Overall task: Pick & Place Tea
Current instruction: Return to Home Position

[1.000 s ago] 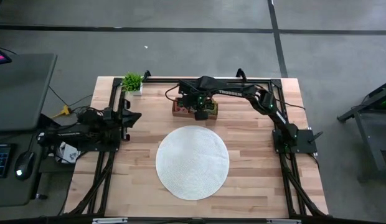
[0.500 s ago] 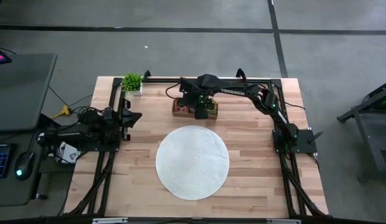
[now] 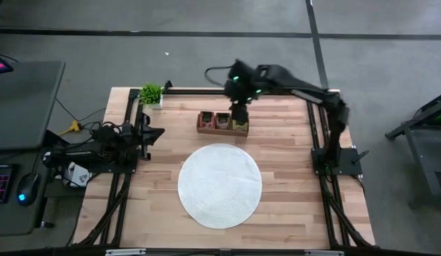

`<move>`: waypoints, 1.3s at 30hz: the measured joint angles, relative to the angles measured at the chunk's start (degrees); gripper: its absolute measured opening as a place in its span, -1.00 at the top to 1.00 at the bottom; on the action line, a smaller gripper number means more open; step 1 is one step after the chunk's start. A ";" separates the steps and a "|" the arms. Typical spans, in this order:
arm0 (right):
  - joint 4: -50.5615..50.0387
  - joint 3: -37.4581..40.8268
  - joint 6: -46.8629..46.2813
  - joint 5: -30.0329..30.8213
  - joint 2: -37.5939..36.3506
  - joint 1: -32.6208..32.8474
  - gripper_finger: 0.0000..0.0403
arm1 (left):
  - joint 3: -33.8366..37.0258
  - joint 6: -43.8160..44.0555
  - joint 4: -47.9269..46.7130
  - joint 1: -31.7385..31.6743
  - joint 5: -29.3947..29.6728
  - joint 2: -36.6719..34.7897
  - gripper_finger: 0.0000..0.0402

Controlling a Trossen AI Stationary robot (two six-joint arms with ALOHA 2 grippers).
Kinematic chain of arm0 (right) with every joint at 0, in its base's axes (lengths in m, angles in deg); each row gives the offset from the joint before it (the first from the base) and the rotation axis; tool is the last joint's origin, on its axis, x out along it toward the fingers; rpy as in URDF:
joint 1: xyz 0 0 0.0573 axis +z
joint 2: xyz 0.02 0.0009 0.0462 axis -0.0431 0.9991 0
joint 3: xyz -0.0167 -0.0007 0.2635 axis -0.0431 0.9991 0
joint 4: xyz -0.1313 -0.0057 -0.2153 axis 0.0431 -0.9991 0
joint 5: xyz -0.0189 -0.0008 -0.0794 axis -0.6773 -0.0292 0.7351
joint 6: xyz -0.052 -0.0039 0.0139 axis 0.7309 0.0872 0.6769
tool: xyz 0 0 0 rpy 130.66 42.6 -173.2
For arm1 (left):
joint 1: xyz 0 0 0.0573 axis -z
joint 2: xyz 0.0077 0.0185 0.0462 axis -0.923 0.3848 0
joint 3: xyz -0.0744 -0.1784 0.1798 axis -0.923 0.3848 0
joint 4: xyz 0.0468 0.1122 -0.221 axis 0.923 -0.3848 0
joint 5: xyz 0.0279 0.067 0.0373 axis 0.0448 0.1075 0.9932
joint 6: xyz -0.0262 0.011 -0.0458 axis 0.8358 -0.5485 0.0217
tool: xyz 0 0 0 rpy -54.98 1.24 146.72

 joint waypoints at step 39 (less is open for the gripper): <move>83.90 104.16 -45.78 -12.97 -85.83 -4.03 0.18 | 0.00 -2.58 -12.46 0.00 0.86 0.00 1.00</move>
